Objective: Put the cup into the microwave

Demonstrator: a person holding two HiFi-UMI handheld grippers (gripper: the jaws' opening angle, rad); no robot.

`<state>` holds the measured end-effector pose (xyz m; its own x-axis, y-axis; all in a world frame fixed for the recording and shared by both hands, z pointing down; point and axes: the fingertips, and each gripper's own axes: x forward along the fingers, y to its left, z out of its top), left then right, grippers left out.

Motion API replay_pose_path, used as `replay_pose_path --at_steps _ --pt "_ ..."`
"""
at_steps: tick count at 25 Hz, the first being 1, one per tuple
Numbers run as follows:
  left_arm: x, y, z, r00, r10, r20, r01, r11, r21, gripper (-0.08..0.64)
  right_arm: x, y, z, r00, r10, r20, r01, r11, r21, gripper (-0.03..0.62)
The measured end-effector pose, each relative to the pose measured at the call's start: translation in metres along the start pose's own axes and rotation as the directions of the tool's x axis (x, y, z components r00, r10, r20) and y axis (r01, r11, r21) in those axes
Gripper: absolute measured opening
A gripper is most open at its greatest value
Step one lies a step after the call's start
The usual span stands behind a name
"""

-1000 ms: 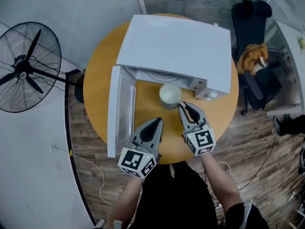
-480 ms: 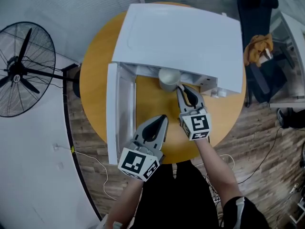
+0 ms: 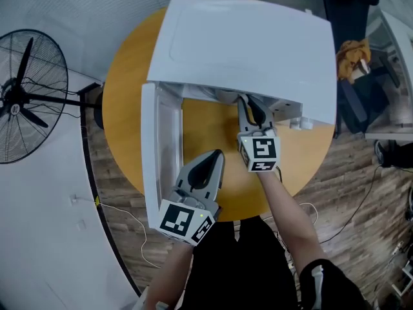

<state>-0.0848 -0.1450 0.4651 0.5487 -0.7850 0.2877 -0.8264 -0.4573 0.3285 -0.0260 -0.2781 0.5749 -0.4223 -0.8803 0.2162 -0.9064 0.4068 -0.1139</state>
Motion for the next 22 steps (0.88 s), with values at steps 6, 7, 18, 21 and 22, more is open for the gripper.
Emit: replay_pose_path --at_steps 6,7,18,21,22 --pt "-0.003 0.002 -0.001 1.0 -0.012 -0.013 0.012 1.0 0.018 -0.005 0.016 -0.008 -0.001 0.997 -0.073 0.01 0.073 0.997 0.037 0.054" --pt "-0.004 0.003 -0.001 1.0 -0.012 -0.015 0.012 1.0 0.019 -0.005 0.019 -0.01 -0.001 0.996 -0.084 0.012 0.083 0.996 0.038 0.054" --pt "-0.005 0.012 -0.004 1.0 -0.013 -0.026 0.014 1.0 0.016 -0.005 0.044 -0.02 -0.006 0.987 -0.161 0.001 0.161 0.987 0.001 0.054" --pt "-0.005 0.013 -0.003 1.0 -0.015 -0.026 0.015 1.0 0.012 -0.005 0.05 -0.02 -0.007 0.986 -0.164 -0.009 0.164 0.986 -0.014 0.054" --pt "-0.005 0.013 -0.002 1.0 -0.015 -0.024 0.015 1.0 0.012 -0.005 0.052 -0.018 -0.008 0.987 -0.163 -0.014 0.162 0.987 -0.021 0.054"
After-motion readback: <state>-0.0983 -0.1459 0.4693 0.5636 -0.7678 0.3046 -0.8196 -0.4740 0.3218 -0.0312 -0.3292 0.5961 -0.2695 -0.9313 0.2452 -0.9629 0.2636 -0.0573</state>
